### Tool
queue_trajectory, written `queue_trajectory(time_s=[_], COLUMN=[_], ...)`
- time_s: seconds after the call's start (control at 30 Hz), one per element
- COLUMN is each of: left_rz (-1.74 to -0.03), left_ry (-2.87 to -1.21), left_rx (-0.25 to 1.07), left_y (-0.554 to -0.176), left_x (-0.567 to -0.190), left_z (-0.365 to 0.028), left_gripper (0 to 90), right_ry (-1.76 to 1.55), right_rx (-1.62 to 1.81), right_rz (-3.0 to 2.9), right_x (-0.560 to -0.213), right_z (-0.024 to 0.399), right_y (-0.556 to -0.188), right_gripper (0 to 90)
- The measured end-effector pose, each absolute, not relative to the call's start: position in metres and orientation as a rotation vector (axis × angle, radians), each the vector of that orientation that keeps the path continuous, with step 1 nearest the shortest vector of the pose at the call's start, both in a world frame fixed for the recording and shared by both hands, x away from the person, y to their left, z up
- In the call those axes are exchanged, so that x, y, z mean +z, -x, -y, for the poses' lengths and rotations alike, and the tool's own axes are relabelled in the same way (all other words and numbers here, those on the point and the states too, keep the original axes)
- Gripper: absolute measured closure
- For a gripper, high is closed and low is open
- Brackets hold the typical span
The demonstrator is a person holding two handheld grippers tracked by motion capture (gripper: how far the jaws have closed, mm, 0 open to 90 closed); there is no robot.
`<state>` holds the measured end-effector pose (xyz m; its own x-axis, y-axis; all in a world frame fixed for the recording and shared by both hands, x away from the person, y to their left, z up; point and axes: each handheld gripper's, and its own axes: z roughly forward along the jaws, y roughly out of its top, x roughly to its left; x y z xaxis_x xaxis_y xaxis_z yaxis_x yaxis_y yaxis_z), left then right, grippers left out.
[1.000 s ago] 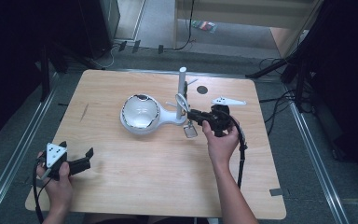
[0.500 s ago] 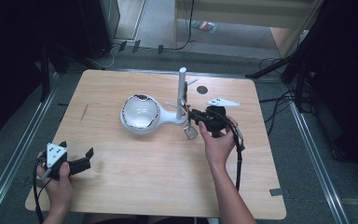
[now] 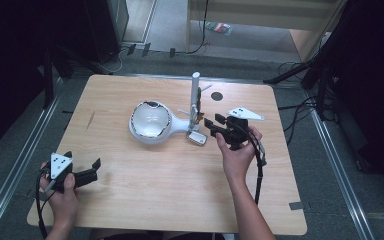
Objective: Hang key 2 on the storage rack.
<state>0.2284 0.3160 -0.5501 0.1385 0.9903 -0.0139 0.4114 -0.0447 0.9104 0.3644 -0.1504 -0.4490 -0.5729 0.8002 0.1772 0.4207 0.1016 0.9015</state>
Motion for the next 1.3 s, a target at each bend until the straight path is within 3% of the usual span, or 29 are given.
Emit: queue_trajectory(time_s=[0.07, 0.13, 0.27, 0.3, 0.37, 0.53, 0.7, 1.3], left_rz=[-1.397, -1.398, -1.398, -1.399, -1.397, -1.391, -1.375, -1.361], left_ry=[-1.589, -1.591, -1.595, -1.595, -1.597, -1.602, -1.611, -1.596], left_rx=[0.882, 0.883, 0.884, 0.883, 0.883, 0.888, 0.886, 0.851], left_y=[-0.228, -0.229, -0.229, -0.229, -0.229, -0.229, -0.229, -0.228], left_x=[-0.550, -0.550, -0.550, -0.550, -0.550, -0.550, -0.550, -0.550], left_z=[-0.316, -0.316, -0.316, -0.316, -0.316, -0.315, -0.314, -0.317], left_gripper=[0.3, 0.2, 0.3, 0.2, 0.3, 0.3, 0.3, 0.2], right_ry=[-1.195, -1.201, -1.215, -1.205, -1.229, -1.201, -1.183, -1.257], right_rx=[1.483, 1.473, 1.536, 1.558, 1.521, 1.460, 1.427, 1.347], right_rz=[-1.923, -1.842, -1.810, -1.821, -1.815, -1.790, -1.816, -1.738], right_x=[-0.447, -0.447, -0.449, -0.449, -0.450, -0.452, -0.455, -0.477], right_z=[0.156, 0.159, 0.171, 0.173, 0.176, 0.179, 0.183, 0.218], right_y=[-0.354, -0.348, -0.342, -0.341, -0.340, -0.330, -0.322, -0.295], right_gripper=[34.9, 31.5, 44.4, 43.8, 28.6, 17.9, 0.0, 0.0])
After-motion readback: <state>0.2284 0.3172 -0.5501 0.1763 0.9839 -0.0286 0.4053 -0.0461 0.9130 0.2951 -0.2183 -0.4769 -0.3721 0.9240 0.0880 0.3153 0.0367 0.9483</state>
